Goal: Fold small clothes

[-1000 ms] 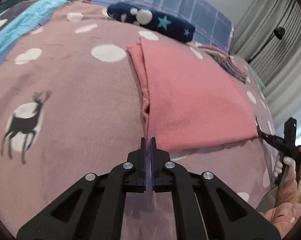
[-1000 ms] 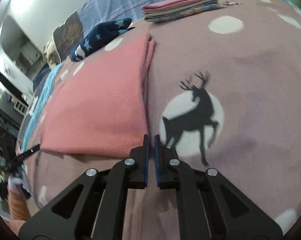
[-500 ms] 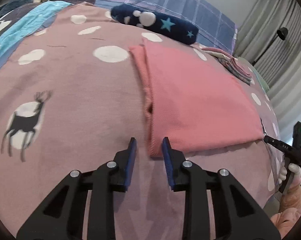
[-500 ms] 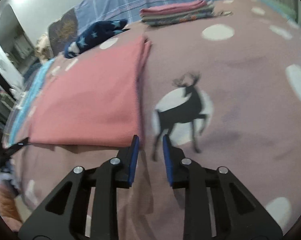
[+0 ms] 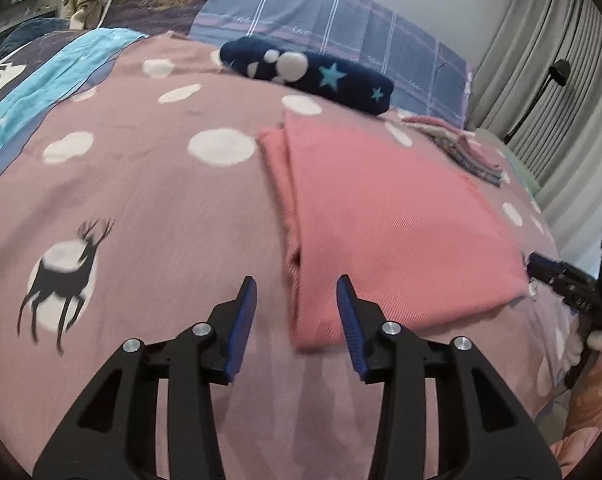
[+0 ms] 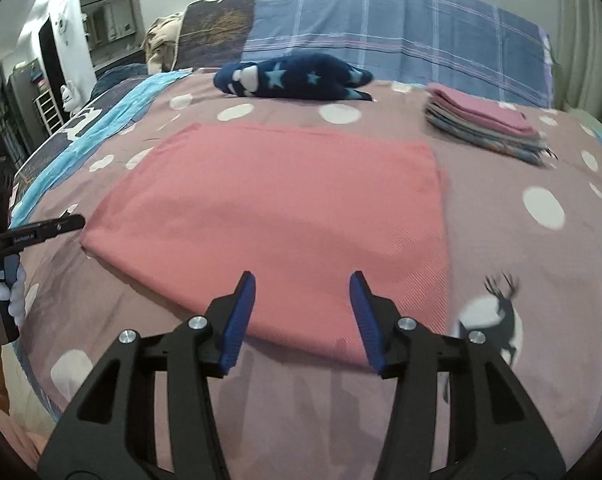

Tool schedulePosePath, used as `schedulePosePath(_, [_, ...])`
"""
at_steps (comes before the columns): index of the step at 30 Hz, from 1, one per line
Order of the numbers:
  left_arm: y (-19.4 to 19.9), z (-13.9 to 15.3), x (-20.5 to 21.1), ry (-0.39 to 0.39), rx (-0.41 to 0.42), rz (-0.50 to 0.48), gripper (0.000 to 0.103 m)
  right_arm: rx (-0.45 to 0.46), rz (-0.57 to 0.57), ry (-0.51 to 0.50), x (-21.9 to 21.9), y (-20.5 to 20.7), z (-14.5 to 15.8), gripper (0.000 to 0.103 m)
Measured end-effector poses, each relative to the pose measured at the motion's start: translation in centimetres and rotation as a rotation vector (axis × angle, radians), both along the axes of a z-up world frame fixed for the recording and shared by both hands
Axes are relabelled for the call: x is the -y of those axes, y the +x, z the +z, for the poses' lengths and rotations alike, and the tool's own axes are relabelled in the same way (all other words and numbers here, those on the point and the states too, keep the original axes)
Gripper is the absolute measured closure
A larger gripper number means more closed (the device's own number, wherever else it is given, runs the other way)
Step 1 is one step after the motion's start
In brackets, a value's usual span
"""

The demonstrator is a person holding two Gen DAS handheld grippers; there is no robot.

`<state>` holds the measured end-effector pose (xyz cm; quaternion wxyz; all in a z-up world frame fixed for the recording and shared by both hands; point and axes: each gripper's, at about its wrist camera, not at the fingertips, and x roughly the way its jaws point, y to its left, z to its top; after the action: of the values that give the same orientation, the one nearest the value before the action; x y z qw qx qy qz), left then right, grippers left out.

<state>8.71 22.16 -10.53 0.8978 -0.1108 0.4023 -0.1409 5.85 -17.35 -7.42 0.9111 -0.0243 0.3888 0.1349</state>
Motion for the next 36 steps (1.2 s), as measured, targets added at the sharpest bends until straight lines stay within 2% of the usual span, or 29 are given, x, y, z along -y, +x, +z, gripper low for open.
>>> schedulePosePath(4, [3.6, 0.5, 0.4, -0.027, 0.007, -0.056, 0.059, -0.027, 0.015, 0.014, -1.1, 0.1, -0.3, 0.053])
schedulePosePath(9, [11.5, -0.9, -0.1, -0.028, -0.088, -0.072, 0.048, -0.043, 0.031, 0.003, -2.5, -0.3, -0.6, 0.053])
schedulePosePath(12, [15.6, -2.1, -0.4, -0.1, -0.129, -0.075, 0.049, -0.052, 0.022, -0.011, -3.0, -0.3, -0.7, 0.052])
schedulePosePath(13, [16.7, -2.2, -0.5, -0.133, -0.127, -0.068, 0.082, -0.057, 0.016, -0.011, -3.0, -0.1, -0.8, 0.052])
schedulePosePath(14, [17.9, -2.2, -0.8, -0.178, -0.131, -0.06, 0.098, -0.066, 0.002, -0.011, -3.0, 0.0, -0.9, 0.052])
schedulePosePath(15, [18.5, -1.7, -1.2, -0.224, -0.12, -0.036, 0.098, -0.07, -0.007, -0.01, -2.9, 0.1, -0.9, 0.052])
schedulePosePath(16, [18.5, -1.1, -1.5, -0.237, -0.092, -0.018, 0.1, -0.074, -0.014, -0.009, -2.8, 0.2, -1.0, 0.052])
schedulePosePath(17, [18.3, 0.0, -1.9, -0.219, -0.033, 0.005, 0.101, -0.076, -0.016, -0.009, -2.8, 0.2, -1.0, 0.052])
schedulePosePath(19, [17.7, 1.2, -3.0, -0.149, 0.034, 0.057, 0.101, -0.083, -0.017, -0.022, -2.7, 0.3, -1.2, 0.051])
schedulePosePath(21, [17.6, 1.1, -4.1, -0.164, 0.021, 0.067, 0.101, -0.09, -0.015, -0.032, -2.7, 0.6, -1.4, 0.051])
schedulePosePath(22, [17.4, 1.0, -4.4, -0.182, 0.016, 0.063, 0.1, -0.093, -0.014, -0.036, -2.7, 0.7, -1.6, 0.051])
schedulePosePath(24, [16.6, 1.0, -4.3, -0.182, 0.008, 0.027, 0.09, -0.099, -0.01, -0.045, -2.7, 1.1, -1.8, 0.051])
schedulePosePath(26, [15.5, 1.1, -3.1, -0.173, 0.004, -0.029, 0.076, -0.093, -0.026, -0.05, -2.1, 1.6, -1.6, 0.051])
schedulePosePath(27, [15.1, 1.1, -2.4, -0.174, 0.009, -0.064, 0.075, -0.083, -0.058, -0.047, -1.3, 2.1, -1.2, 0.051])
schedulePosePath(29, [14.4, 1.2, -0.4, -0.136, 0.022, -0.147, 0.057, -0.072, -0.128, -0.006, 1.3, 3.6, -0.3, 0.05])
schedulePosePath(32, [15.2, 0.4, 2.1, 0.015, 0.01, -0.165, 0.054, -0.102, -0.217, 0.087, 6.6, 7.5, -0.1, 0.047])
schedulePosePath(35, [17.4, -1.1, 1.8, 0.026, -0.074, -0.099, 0.054, -0.148, -0.268, 0.168, 10.8, 11.7, -1.2, 0.046])
schedulePosePath(36, [18.0, -1.5, 1.6, 0.04, -0.094, -0.07, 0.054, -0.184, -0.283, 0.23, 12.3, 13.5, -1.9, 0.045])
